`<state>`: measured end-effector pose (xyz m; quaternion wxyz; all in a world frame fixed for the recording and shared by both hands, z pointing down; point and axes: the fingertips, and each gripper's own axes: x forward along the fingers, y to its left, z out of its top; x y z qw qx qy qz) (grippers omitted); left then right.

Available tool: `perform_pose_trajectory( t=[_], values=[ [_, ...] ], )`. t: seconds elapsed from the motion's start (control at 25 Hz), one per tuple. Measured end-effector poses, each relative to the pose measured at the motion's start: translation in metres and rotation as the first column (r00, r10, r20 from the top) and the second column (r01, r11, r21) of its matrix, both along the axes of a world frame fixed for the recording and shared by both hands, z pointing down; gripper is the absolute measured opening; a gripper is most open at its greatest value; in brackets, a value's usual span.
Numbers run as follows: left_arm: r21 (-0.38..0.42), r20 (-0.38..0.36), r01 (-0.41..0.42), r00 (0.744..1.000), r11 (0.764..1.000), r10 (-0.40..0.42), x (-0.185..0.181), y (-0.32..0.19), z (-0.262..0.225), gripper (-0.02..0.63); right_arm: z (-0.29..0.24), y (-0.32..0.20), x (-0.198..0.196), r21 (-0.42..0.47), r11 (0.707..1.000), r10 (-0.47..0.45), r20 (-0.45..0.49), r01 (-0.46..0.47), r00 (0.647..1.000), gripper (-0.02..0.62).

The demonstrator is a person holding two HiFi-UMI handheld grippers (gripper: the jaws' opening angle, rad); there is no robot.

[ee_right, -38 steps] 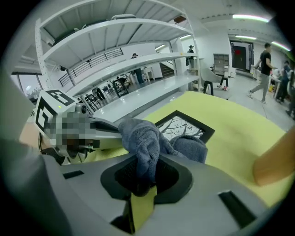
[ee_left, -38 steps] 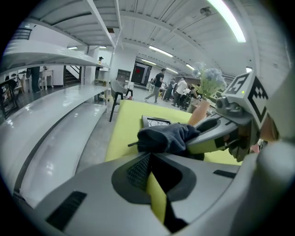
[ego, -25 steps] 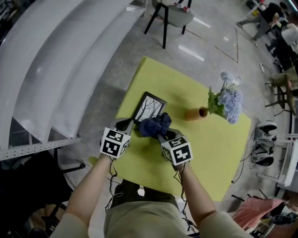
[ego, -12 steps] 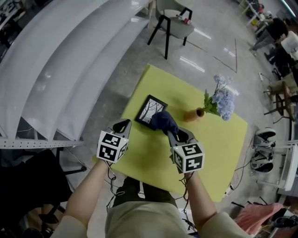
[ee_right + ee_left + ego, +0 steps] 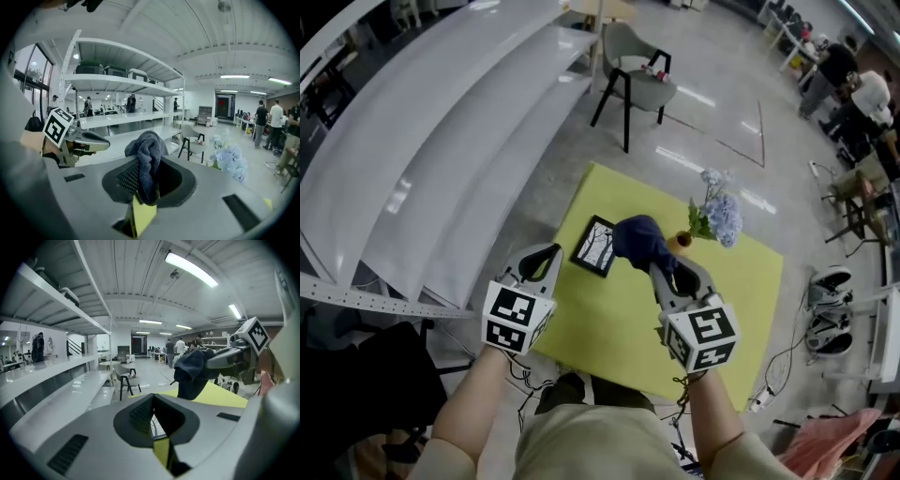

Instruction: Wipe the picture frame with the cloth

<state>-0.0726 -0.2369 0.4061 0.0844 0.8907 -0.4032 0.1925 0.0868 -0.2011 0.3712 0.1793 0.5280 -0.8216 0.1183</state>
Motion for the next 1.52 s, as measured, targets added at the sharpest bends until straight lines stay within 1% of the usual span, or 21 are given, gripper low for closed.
perform_pose_trajectory(
  t=[0.12,0.2,0.32,0.4,0.52,0.64,0.76,0.84,0.92,1.08,1.24,1.52],
  values=[
    [0.050,-0.026,0.000,1.000,0.999,0.001,-0.002,0.008,-0.035,0.007,-0.033,0.007,0.000,0.046,0.999,0.002,0.096,-0.007,0.995,0.066],
    [0.089,-0.027,0.000,1.000,0.996,0.002,-0.005,0.014,-0.058,0.007,-0.053,0.013,-0.001,0.076,0.997,-0.001,0.146,-0.010,0.989,0.066],
    [0.144,-0.026,-0.002,1.000,0.990,0.006,-0.007,0.025,-0.091,0.007,-0.080,0.024,-0.004,0.126,0.992,-0.015,0.142,-0.004,0.990,0.066],
    [0.193,-0.027,-0.001,1.000,0.981,0.007,-0.009,0.030,-0.115,0.007,-0.099,0.032,-0.005,0.168,0.986,-0.021,0.146,-0.003,0.989,0.066],
    [0.266,-0.046,0.010,0.999,0.964,0.002,-0.015,0.039,-0.149,0.007,-0.123,0.042,-0.007,0.225,0.974,-0.033,0.156,-0.003,0.987,0.066],
    [0.336,-0.069,0.024,0.998,0.942,-0.001,-0.020,0.051,-0.178,0.008,-0.145,0.051,-0.009,0.270,0.963,-0.051,0.166,0.004,0.985,0.066],
    [0.383,-0.078,0.033,0.997,0.923,-0.003,-0.019,0.061,-0.196,0.008,-0.163,0.059,-0.006,0.315,0.949,-0.062,0.181,0.002,0.982,0.066],
    [0.396,-0.091,0.039,0.996,0.918,-0.003,-0.016,0.068,-0.202,0.008,-0.172,0.066,-0.002,0.339,0.941,-0.061,0.189,-0.007,0.980,0.066],
    [0.396,-0.105,0.039,0.994,0.918,0.003,-0.012,0.075,-0.205,0.007,-0.179,0.073,0.002,0.359,0.933,-0.059,0.198,-0.016,0.978,0.066],
    [0.409,-0.109,0.025,0.994,0.912,0.021,-0.006,0.083,-0.211,0.008,-0.193,0.086,0.006,0.394,0.919,-0.064,0.218,-0.028,0.974,0.066],
    [0.393,-0.108,0.026,0.994,0.919,0.019,-0.003,0.090,-0.204,0.006,-0.189,0.098,0.003,0.380,0.925,-0.082,0.186,0.005,0.979,0.066],
    [0.354,-0.094,0.012,0.995,0.935,0.023,0.002,0.094,-0.183,0.007,-0.162,0.098,0.003,0.340,0.940,-0.063,0.094,0.028,0.994,0.066]
  ],
)
